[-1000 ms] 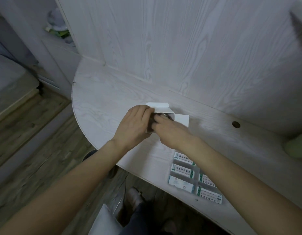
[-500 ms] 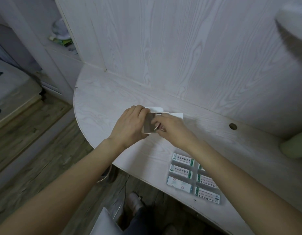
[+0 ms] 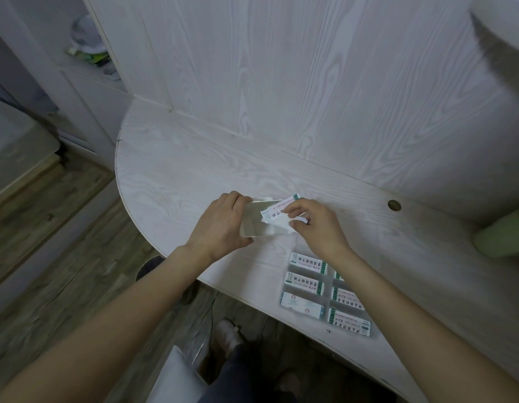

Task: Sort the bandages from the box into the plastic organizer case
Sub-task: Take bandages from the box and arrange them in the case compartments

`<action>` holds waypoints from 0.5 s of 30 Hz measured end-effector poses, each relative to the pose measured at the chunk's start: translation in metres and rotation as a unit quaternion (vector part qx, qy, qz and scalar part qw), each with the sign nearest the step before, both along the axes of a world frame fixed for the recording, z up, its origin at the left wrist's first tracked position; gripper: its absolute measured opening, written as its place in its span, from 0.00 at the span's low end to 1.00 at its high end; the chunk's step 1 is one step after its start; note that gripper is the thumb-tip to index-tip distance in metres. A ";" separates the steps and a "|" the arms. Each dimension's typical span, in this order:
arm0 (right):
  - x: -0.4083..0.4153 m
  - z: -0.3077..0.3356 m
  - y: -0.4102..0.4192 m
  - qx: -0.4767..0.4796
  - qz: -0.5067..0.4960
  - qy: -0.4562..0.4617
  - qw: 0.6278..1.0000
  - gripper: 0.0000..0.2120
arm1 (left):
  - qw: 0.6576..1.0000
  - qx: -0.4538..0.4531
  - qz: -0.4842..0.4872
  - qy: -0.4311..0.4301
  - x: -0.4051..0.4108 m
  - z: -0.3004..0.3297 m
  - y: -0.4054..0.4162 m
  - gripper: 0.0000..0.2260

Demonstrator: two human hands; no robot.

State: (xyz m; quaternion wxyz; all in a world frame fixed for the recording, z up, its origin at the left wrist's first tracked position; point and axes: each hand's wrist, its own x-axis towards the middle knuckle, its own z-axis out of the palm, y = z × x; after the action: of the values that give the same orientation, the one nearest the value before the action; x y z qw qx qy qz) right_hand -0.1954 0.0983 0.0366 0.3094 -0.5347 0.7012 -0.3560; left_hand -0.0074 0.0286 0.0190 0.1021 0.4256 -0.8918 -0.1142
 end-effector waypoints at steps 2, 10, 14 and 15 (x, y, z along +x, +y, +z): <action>0.000 -0.004 -0.001 0.014 0.013 0.035 0.999 0.15 | 1.000 0.007 -0.006 -0.003 0.000 -0.001 0.000 0.33; 0.000 -0.012 -0.012 0.053 0.013 0.108 0.993 0.17 | 0.999 -0.008 -0.032 -0.019 0.000 0.000 -0.002 0.33; 0.005 -0.015 -0.013 0.045 0.000 0.103 0.994 0.10 | 0.999 0.001 -0.033 -0.031 0.001 -0.001 -0.004 0.32; 0.007 -0.016 -0.013 0.042 0.001 0.104 0.994 0.09 | 0.999 0.009 -0.029 -0.035 0.002 -0.003 -0.005 0.32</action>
State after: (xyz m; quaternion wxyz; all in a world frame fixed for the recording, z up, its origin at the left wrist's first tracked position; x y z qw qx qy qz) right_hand -0.1889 0.0849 0.0211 0.2568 -0.5559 0.7436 -0.2685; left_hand -0.0051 0.0235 0.0161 0.0633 0.4041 -0.9059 -0.1101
